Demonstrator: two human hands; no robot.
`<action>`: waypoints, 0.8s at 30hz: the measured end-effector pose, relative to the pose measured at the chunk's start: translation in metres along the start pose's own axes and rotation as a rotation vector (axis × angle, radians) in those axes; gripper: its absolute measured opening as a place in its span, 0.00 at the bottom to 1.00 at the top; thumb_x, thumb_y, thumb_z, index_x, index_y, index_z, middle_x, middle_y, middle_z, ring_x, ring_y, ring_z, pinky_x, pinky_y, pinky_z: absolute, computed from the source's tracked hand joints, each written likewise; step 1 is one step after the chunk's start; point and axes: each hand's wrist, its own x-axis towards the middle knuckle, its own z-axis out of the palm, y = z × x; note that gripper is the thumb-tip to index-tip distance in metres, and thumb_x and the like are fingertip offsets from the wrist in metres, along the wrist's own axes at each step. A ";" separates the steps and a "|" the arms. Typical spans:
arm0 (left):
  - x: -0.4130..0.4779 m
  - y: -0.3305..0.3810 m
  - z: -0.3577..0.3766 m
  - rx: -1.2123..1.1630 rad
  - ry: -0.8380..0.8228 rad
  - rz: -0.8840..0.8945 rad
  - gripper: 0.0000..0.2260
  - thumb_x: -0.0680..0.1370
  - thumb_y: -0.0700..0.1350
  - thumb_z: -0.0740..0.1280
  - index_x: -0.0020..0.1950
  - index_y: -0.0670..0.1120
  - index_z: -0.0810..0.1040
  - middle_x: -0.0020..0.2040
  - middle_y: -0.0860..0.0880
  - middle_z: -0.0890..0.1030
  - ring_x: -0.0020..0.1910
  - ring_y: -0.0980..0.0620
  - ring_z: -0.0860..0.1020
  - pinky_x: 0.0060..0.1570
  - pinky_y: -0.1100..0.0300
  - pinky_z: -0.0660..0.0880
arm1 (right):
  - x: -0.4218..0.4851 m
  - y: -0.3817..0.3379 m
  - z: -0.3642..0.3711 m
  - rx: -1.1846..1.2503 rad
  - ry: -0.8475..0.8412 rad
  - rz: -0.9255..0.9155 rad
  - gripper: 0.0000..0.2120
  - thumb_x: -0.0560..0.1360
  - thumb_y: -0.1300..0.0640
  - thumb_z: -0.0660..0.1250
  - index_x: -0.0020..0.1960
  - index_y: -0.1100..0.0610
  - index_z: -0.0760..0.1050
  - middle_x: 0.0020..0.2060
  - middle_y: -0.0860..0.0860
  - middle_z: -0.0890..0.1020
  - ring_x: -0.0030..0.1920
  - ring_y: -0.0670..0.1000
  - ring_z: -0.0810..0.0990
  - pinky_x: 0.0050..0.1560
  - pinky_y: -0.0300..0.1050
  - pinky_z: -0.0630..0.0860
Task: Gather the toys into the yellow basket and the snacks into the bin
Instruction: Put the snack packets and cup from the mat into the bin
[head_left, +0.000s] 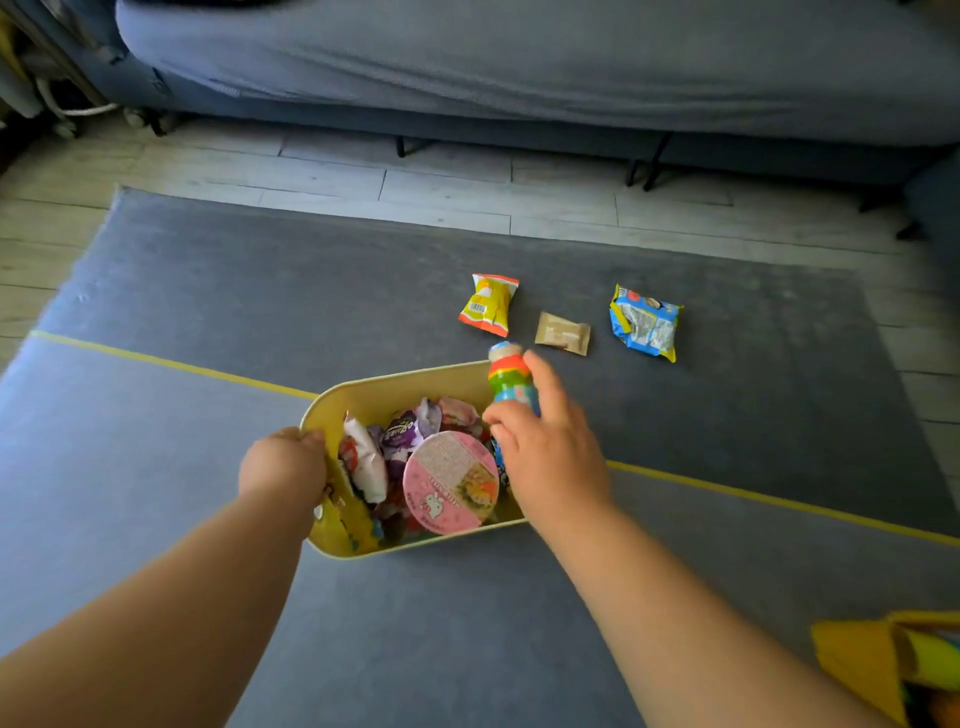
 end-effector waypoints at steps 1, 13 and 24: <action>0.004 -0.003 0.002 -0.002 0.002 -0.007 0.09 0.76 0.51 0.62 0.46 0.45 0.75 0.52 0.35 0.82 0.52 0.33 0.81 0.54 0.38 0.78 | -0.007 0.001 0.003 -0.063 -0.074 0.006 0.05 0.75 0.53 0.67 0.50 0.50 0.78 0.75 0.52 0.60 0.55 0.60 0.74 0.47 0.51 0.76; -0.035 0.033 0.001 0.029 0.096 -0.002 0.10 0.80 0.44 0.58 0.58 0.45 0.76 0.50 0.40 0.78 0.48 0.38 0.76 0.49 0.48 0.75 | 0.008 -0.004 0.028 -0.323 -0.469 0.104 0.20 0.82 0.57 0.51 0.73 0.53 0.58 0.71 0.55 0.66 0.70 0.60 0.63 0.62 0.53 0.69; -0.003 0.055 0.004 0.074 0.037 0.201 0.14 0.81 0.49 0.62 0.63 0.45 0.78 0.51 0.43 0.81 0.50 0.41 0.77 0.49 0.51 0.73 | 0.098 0.008 0.004 0.129 0.134 0.054 0.09 0.77 0.56 0.62 0.56 0.54 0.78 0.53 0.54 0.77 0.51 0.58 0.77 0.43 0.48 0.71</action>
